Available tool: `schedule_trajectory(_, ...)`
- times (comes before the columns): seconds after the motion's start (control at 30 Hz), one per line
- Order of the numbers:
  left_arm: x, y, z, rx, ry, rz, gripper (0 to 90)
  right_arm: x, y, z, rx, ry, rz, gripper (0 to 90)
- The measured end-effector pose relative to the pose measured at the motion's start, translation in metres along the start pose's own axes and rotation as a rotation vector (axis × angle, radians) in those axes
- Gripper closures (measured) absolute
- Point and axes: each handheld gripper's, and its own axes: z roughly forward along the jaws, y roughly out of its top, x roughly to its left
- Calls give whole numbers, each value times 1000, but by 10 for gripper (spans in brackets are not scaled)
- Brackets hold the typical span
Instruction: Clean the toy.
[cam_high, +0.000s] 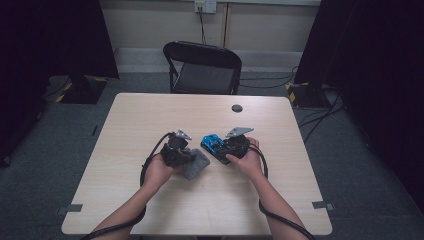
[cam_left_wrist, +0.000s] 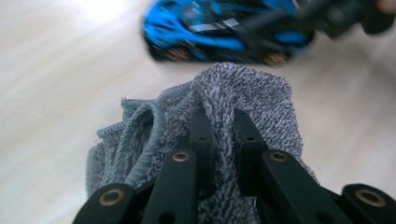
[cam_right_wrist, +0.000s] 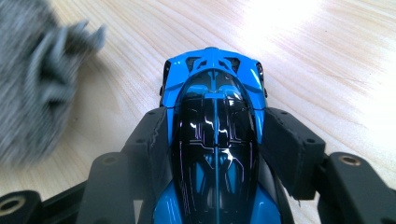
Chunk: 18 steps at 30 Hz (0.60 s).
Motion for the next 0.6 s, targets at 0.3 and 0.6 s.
schedule_trajectory(0.3,-17,-19,4,-23,-24,54,628,1,1,1,-4,-6,9,416)
schedule_trajectory(0.6,9,-24,-27,-111,35,-7,463,3,4,0,3,-9,-9,312)
